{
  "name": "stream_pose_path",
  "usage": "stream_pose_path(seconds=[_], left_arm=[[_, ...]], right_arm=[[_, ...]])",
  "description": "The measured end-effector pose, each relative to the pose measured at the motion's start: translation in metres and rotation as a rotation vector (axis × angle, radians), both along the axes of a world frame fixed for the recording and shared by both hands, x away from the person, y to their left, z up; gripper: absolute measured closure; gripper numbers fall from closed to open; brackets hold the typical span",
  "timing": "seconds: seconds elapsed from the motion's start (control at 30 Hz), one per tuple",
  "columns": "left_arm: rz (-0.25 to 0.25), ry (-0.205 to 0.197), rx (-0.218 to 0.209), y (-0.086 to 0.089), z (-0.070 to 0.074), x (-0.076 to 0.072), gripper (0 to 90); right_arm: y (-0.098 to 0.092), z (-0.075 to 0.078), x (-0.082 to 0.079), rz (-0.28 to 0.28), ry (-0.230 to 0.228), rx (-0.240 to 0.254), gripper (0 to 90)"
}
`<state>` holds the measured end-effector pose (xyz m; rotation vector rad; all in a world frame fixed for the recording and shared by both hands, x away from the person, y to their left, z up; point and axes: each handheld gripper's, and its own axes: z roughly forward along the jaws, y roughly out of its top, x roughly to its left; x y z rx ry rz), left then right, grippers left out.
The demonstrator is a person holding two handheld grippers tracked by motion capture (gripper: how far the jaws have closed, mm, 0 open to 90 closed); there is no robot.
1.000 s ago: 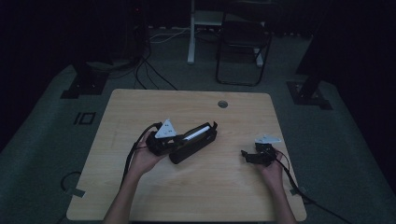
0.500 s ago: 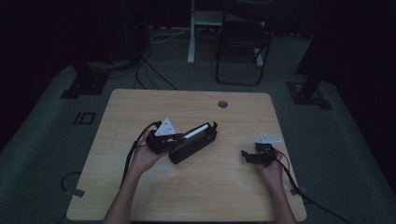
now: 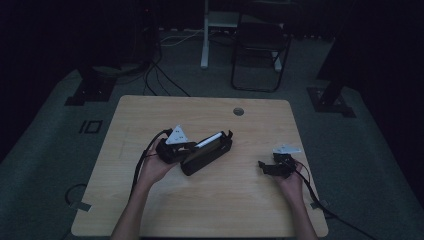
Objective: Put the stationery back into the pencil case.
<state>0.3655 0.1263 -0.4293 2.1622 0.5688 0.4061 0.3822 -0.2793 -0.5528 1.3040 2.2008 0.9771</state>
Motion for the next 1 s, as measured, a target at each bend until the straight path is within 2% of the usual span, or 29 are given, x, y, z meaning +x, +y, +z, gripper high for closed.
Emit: stream_pose_path(seconds=[0.37,1.0], left_arm=[[0.009,0.005,-0.004,0.0,-0.002,0.003,78.9],[0.026,0.024,0.022,-0.005,-0.012,0.013,79.0]], right_arm=[[0.0,0.0,0.0,0.004,-0.001,0.0,21.3],[0.0,0.0,0.0,0.004,-0.001,0.0,21.3]])
